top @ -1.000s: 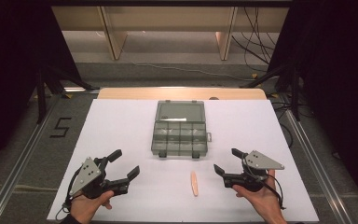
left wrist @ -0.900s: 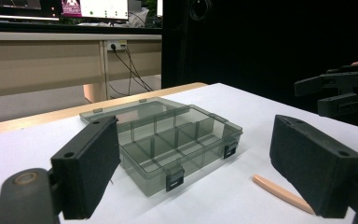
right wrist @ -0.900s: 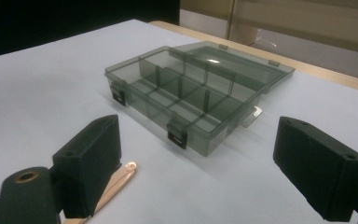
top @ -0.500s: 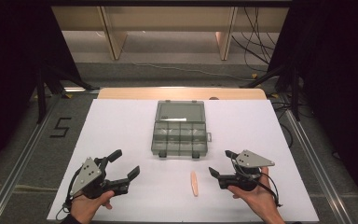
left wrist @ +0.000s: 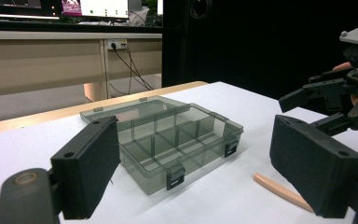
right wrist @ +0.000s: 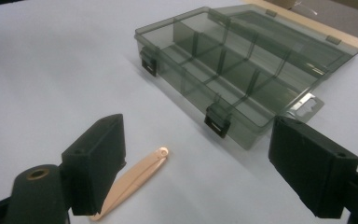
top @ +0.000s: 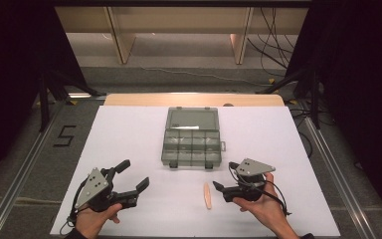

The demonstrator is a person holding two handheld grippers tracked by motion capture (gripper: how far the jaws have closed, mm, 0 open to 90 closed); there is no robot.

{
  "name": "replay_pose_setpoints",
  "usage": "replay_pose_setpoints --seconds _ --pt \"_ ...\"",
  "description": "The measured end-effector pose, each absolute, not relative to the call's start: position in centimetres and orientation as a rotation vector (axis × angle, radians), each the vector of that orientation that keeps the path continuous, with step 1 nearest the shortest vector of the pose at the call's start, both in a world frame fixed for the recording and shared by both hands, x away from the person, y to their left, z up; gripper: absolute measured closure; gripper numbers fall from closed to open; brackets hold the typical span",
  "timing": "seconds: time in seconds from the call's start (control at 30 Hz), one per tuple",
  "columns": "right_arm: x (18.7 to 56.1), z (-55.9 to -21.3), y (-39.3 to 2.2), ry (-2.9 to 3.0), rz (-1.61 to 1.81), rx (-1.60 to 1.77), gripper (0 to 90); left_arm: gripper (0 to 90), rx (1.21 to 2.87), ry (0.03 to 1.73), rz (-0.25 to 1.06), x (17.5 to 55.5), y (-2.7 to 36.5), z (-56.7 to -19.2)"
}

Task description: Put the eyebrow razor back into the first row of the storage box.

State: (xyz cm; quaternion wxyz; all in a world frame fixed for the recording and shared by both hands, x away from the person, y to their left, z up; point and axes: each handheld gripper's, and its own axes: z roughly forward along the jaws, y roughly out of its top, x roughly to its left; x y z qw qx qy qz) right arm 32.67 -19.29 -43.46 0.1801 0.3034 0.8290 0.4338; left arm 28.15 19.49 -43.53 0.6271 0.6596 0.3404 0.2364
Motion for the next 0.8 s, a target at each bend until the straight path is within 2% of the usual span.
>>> replay_pose_setpoints --seconds 0.8 --pt "34.2 -44.9 -14.0 2.687 0.836 0.782 25.3 15.9 1.511 0.780 0.541 28.2 19.5 -43.5"
